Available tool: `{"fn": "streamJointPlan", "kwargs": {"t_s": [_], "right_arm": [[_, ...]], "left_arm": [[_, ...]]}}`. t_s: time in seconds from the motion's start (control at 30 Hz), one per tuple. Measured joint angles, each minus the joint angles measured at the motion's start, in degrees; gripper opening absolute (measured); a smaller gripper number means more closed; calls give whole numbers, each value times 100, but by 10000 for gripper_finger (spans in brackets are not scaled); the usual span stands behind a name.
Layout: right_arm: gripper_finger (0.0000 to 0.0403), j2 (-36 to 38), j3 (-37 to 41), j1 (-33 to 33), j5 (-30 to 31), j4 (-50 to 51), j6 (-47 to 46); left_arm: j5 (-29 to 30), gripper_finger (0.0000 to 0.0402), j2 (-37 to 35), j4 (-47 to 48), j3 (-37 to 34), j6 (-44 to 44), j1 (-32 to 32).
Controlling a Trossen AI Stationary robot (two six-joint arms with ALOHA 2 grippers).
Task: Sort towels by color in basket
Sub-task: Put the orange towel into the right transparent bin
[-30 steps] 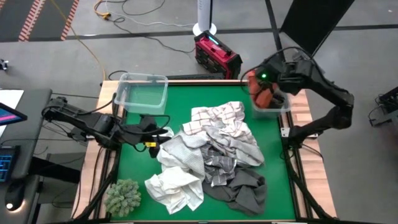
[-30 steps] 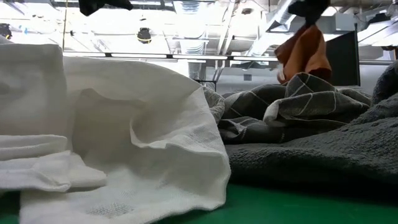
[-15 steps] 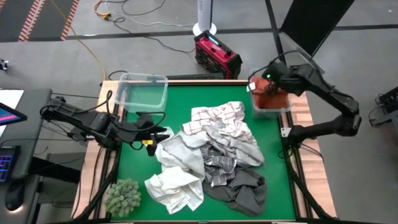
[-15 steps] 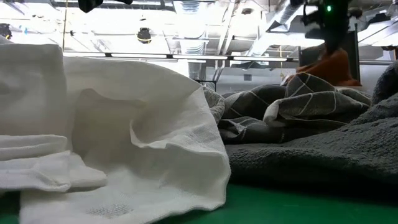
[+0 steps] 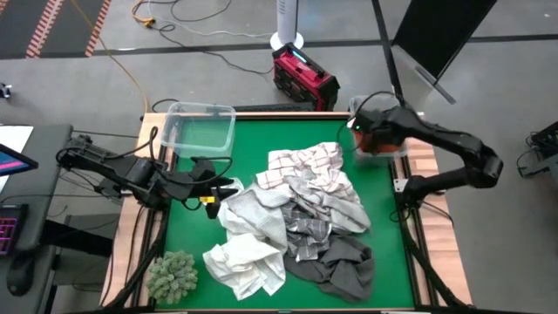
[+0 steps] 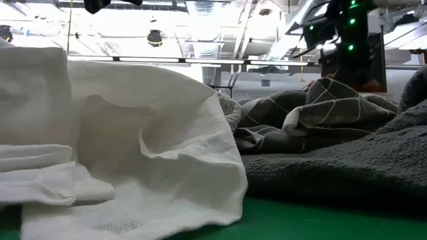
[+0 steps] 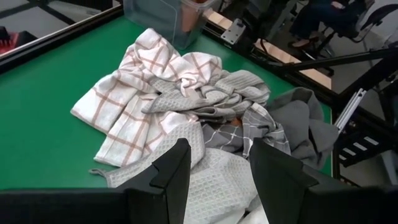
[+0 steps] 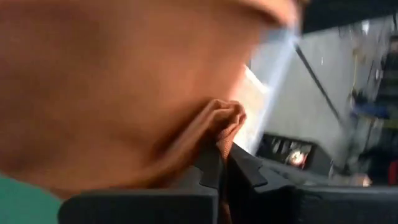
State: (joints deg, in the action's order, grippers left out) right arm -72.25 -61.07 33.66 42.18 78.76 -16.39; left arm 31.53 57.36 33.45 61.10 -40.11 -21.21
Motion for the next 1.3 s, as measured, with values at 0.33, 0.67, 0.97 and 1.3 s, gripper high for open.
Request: {"fn": "streamJointPlan", "kwargs": {"t_s": [0.33, 0.67, 0.97, 1.3], "right_arm": [[62, -491, 54, 331, -1120, -945, 685], [190, -302, 56, 1247, -2312, -1501, 447], [257, -108, 50, 1709, -3155, -1661, 783], [260, 443, -512, 1349, -2293, -1033, 986]], "left_arm": [[-2, 155, 0, 0, 0, -122, 0], [-55, 155, 0, 1, 0, -183, 0], [-170, 155, 0, 2, 0, -261, 0], [-170, 155, 0, 0, 0, -262, 2]]}}
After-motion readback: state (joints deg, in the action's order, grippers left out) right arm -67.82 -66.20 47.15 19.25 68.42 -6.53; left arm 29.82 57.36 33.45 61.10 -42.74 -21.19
